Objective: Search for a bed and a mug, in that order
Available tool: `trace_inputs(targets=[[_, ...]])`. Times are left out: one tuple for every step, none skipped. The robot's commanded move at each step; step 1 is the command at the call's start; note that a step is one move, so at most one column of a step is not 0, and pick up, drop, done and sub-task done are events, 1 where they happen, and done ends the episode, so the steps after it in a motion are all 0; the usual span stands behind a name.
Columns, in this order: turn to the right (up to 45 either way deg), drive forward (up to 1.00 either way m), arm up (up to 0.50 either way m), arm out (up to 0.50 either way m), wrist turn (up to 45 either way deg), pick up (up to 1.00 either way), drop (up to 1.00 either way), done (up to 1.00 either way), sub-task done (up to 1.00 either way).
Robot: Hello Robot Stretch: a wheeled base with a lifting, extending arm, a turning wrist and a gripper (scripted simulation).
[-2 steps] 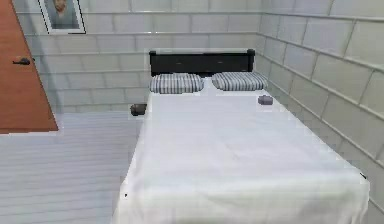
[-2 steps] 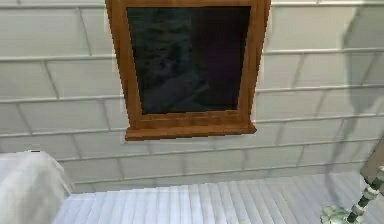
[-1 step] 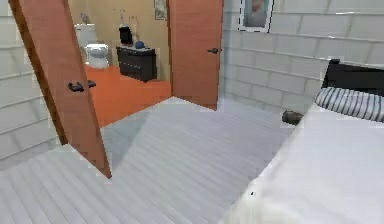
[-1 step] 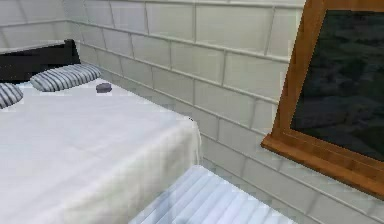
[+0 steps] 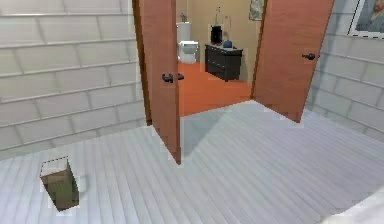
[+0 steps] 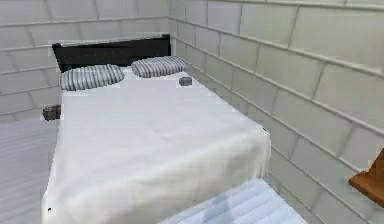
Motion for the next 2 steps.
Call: trace_inputs(targets=[[0.0, 0.40, 0.00, 0.00, 0.0, 0.00, 0.00, 0.00, 0.00], [0.0, 0.60, 0.00, 0.00, 0.0, 0.00, 0.00, 0.00, 0.00]])
